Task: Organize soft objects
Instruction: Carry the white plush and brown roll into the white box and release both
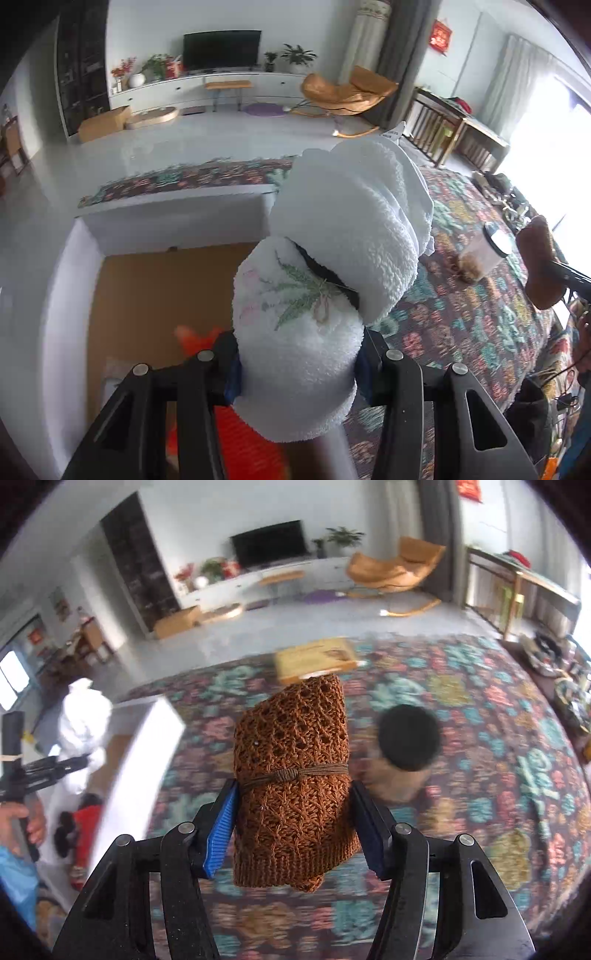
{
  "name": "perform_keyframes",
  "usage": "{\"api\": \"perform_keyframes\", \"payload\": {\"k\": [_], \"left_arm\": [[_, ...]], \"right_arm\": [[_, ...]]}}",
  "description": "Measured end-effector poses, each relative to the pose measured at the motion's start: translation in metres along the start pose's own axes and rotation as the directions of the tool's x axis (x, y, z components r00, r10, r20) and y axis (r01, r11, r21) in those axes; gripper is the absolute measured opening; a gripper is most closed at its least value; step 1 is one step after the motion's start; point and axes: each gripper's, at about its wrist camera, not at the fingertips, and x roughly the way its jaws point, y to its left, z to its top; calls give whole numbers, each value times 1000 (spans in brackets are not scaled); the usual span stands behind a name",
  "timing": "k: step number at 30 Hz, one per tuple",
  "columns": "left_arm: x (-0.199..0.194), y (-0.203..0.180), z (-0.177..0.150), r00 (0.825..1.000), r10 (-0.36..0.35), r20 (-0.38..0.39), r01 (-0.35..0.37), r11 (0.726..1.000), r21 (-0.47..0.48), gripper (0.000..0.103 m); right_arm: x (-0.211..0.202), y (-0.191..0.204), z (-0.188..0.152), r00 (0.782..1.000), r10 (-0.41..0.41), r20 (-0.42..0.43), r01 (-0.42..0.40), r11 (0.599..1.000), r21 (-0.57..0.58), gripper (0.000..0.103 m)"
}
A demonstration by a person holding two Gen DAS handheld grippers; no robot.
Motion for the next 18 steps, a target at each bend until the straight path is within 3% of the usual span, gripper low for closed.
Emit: {"api": "perform_keyframes", "payload": {"k": [3,6,9,10,13,16,18], "left_arm": [[-20,45,-31,993,115,-23,-116,992,-52,51],[-32,79,-64,988,151,-33,-153,982,-113,67],[-37,103,-88,982,186,-38,-190,965,-181,83],[-39,110,-95,978,204,-34,-207,958,-199,85],[-48,122,-109,968,250,-19,-247,939,-240,86],[-64,128,-124,952,304,22,-289,923,-252,90],[-76,123,-132,928,369,50,-348,906,-241,94]], "right_arm": [[25,92,-9,981,184,-61,-188,981,-53,63],[50,169,-24,939,313,-143,-327,941,-85,64],[79,226,-48,898,378,-225,-405,910,-88,67],[88,238,-57,883,395,-252,-427,901,-82,73],[119,260,-79,833,433,-345,-474,879,-41,75],[128,254,-82,836,430,-341,-464,885,-21,75],[121,246,-78,861,406,-308,-437,899,-36,75]]}}
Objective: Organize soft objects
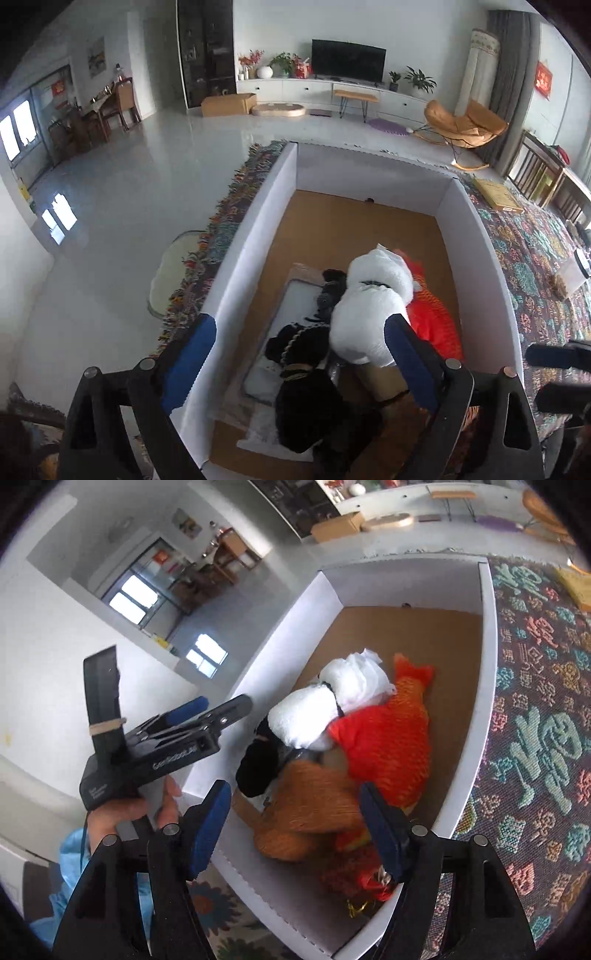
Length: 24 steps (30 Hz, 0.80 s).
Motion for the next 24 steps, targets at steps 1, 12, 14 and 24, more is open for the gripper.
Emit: {"api": "perform_keyframes", "payload": {"k": [1,12,14,24], "left_arm": [[-7,0,-4,999,31,19,-31,1000,6,95],[-70,-14,-42,992,67,107,-46,982,-185,103],[-71,-23,-45,993,84,77,-70,983,-170,103],[-63,-47,-65,986,156,-59,-160,985,-68,103]], "right_arm": [[-6,-1,1,999,-31,18,31,999,-13,75],[-37,26,-11,948,-310,75,319,927,-198,75],[-35,27,-14,938,-340,63,345,915,-209,75],[-30,38,-24,893,-448,43,445,863,-239,75]]}}
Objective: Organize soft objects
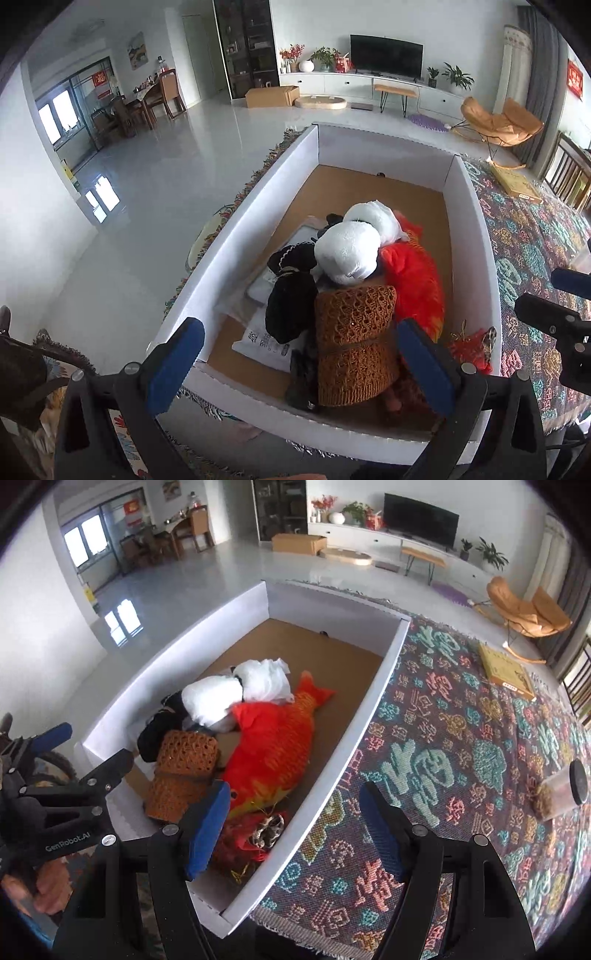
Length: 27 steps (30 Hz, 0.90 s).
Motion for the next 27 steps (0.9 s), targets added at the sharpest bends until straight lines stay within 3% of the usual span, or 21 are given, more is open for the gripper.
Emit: {"api": "perform_keyframes", "payload": {"k": [20,27], "left_arm": [[1,-2,-2,1000,11,9,-11,1000,14,103],[4,3,-3,999,-35,6,35,999,-15,103]], "right_arm": [[8,10,-5,1000,-4,-20,4,1000,-29,75],[7,11,-7,1000,4,-11,-4,1000,-29,75]]}}
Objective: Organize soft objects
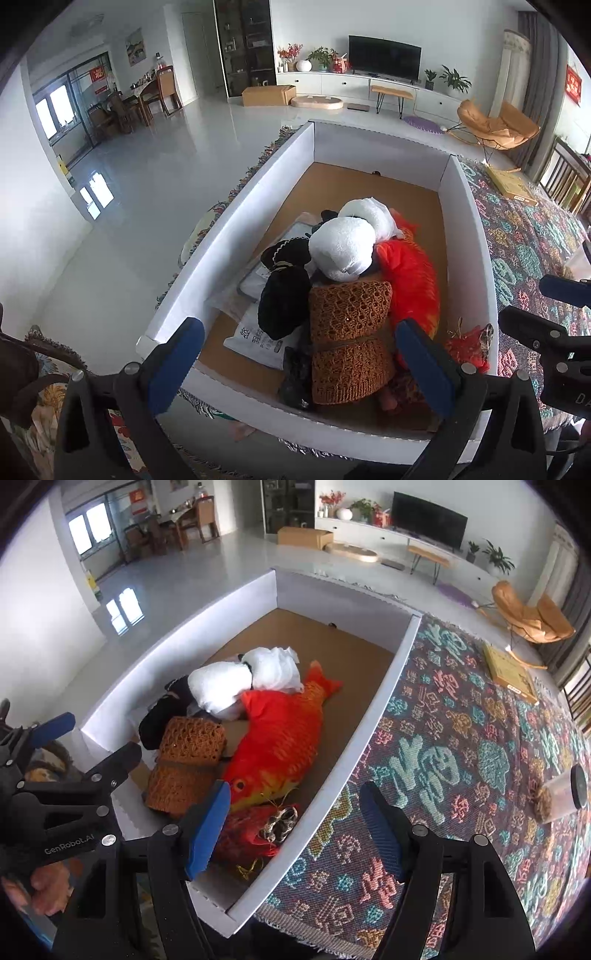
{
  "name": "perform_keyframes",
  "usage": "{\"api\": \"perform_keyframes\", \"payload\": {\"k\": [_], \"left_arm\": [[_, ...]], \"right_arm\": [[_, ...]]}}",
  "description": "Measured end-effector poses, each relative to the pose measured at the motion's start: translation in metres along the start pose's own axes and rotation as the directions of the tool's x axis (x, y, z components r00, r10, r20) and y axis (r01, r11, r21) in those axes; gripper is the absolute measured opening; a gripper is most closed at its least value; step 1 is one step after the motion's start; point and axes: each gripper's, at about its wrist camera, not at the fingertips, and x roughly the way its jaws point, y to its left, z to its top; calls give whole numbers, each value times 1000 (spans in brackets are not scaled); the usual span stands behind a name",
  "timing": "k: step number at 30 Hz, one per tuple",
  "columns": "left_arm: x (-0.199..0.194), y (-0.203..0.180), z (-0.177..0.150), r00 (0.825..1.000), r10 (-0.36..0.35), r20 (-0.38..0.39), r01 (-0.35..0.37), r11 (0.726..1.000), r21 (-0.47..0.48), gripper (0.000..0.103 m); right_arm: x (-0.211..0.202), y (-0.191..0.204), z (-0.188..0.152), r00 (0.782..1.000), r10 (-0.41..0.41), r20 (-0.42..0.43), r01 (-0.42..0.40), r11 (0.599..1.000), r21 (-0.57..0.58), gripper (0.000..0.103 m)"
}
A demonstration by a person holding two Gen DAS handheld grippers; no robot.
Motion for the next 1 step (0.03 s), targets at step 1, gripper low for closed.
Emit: {"api": "perform_keyframes", "payload": {"k": [1], "left_arm": [[-1,-1,0,1000,8,7,-8,1000,8,103]], "right_arm": [[-1,-1,-1,1000,1,5,-1,1000,1,75]]}}
